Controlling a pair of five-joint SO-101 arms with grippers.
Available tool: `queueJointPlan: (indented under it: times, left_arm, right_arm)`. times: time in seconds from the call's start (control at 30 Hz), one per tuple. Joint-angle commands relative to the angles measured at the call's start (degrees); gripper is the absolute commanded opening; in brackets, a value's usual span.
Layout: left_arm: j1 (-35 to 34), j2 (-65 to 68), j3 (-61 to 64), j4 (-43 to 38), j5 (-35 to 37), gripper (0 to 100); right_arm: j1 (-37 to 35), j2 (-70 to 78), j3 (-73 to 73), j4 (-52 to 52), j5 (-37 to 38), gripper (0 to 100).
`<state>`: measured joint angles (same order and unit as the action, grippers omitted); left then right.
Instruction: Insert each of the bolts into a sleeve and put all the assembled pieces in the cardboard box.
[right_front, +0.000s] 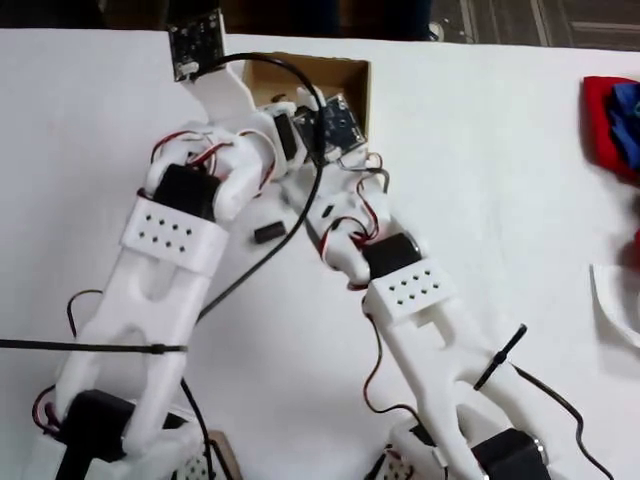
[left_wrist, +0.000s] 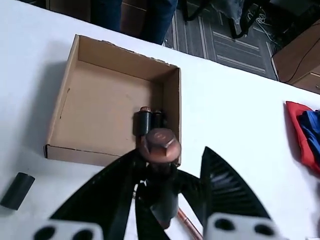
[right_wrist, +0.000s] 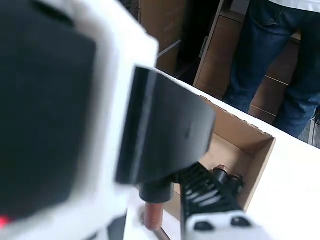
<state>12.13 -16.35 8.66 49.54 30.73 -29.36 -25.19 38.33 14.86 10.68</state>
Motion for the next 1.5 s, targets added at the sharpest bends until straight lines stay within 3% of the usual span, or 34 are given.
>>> queueJointPlan:
  times: [0.0,0.73,0.97,1.2,1.3,1.47]
  left_arm:
    - [0.0,-0.8,-3.5,0.3,0.1,19]
    - [-2.7,-7.7,-3.2,-0.4,-6.9,20]
    - [-9.1,-8.1,-2.9,-1.7,-6.0,19]
    - [-14.0,-7.6,-2.5,-1.7,2.7,19]
    - [-14.0,-7.6,-1.0,-3.8,2.7,19]
    - [-14.2,-7.7,0.5,-6.9,2.7,9]
  right_arm:
    - [0.7,-3.7,-1.0,-1.4,-0.3,2.1]
    - [0.7,-3.7,-1.0,-1.4,-0.3,2.1]
    - [0.7,-3.7,-1.0,-1.1,-0.3,2.1]
    - [2.4,-3.6,-0.8,-1.1,-0.9,2.1]
    - [4.3,-3.6,-0.9,-0.7,-6.3,2.1]
    - [9.2,-2.2,-4.0,3.4,-10.3,2.0]
